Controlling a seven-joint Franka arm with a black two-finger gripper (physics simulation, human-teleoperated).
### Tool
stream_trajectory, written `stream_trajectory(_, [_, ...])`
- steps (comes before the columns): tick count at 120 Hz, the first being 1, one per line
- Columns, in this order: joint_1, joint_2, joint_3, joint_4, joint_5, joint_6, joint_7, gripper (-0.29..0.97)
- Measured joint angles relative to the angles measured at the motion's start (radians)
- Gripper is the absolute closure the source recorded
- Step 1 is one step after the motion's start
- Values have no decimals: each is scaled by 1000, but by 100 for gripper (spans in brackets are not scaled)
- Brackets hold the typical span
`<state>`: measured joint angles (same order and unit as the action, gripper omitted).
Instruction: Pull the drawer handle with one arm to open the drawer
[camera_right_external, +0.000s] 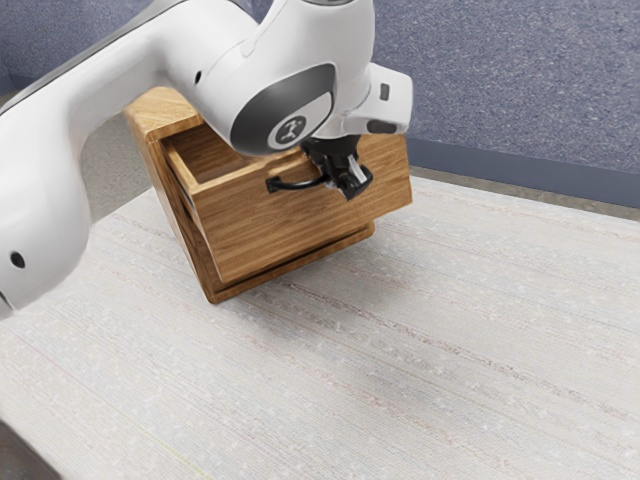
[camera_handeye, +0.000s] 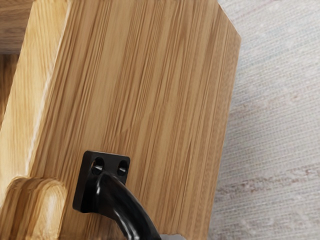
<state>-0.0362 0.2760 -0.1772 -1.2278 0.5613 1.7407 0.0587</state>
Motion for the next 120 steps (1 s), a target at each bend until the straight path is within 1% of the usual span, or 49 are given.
stream_trajectory(4, [-3, -1, -1, 1, -2, 0, 0, 72])
stream_trajectory(7, [-5, -1, 0, 1, -4, -1, 0, 69])
stream_trajectory(26, [-7, -3, 0, 0, -7, -2, 1, 67])
stream_trajectory(32, [-7, -4, 0, 1, -7, -2, 1, 71])
stream_trajectory(37, [-6, -8, -1, 2, -6, -2, 1, 83])
stream_trajectory(40, [-8, -11, -2, 3, -5, -2, 0, 84])
stream_trajectory(42, [-9, -13, -3, 3, -4, -2, 0, 87])
stream_trajectory(48, [-10, -18, -3, 3, -2, -2, 0, 85])
stream_trajectory(49, [-11, -18, -3, 3, -2, -2, 0, 83])
stream_trajectory(52, [-12, -21, -2, 2, -1, -2, 0, 85])
stream_trajectory(55, [-15, -23, -3, 3, 0, -1, -1, 81])
stream_trajectory(70, [-29, -26, -8, 7, -3, -2, 0, 46])
stream_trajectory(81, [-31, -27, -10, 8, -6, -3, 2, 31])
stream_trajectory(92, [-30, -45, -12, 14, -8, -3, 3, 24])
stream_trajectory(102, [-28, -103, -18, 38, -8, -5, 3, 18])
stream_trajectory(108, [-26, -159, -30, 52, -11, -7, 4, 15])
stream_trajectory(112, [-16, -211, -53, 58, -12, -7, 4, 13])
stream_trajectory(116, [-1, -271, -82, 60, -13, -6, 4, 11])
stream_trajectory(120, [39, -344, -131, 44, -12, -6, 5, 10])
